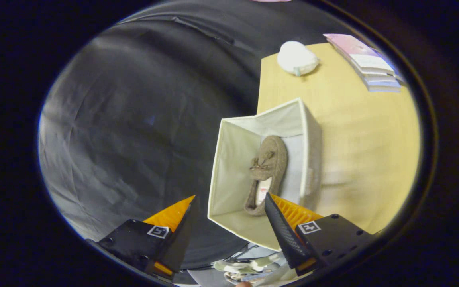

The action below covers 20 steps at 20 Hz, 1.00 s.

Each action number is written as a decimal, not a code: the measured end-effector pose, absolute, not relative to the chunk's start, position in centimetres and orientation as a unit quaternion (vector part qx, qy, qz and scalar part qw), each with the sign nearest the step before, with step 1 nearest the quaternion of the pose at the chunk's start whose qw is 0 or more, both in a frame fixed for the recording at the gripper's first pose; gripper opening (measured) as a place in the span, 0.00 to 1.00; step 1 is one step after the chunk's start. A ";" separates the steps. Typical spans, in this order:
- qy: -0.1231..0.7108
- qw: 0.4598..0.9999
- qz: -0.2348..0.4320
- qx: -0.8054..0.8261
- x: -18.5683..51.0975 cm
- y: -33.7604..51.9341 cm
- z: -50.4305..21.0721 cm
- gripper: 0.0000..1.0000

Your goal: Open the storage box then place both shoes into the box .Put the left shoe in first, then the right shoe, with the right side of both shoes facing outward in a uniform manner.

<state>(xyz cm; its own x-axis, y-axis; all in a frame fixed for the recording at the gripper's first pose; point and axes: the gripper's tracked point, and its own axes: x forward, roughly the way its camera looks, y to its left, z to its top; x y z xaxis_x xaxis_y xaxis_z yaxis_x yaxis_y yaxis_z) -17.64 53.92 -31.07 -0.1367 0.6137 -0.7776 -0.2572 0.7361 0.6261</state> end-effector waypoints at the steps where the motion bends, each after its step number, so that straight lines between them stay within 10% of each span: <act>1: 0.668 0.650 0.341 0.126 -17.0 52.2 -30.5 1.00; 20: 0.616 0.762 0.193 0.059 -6.3 15.2 -28.7 1.00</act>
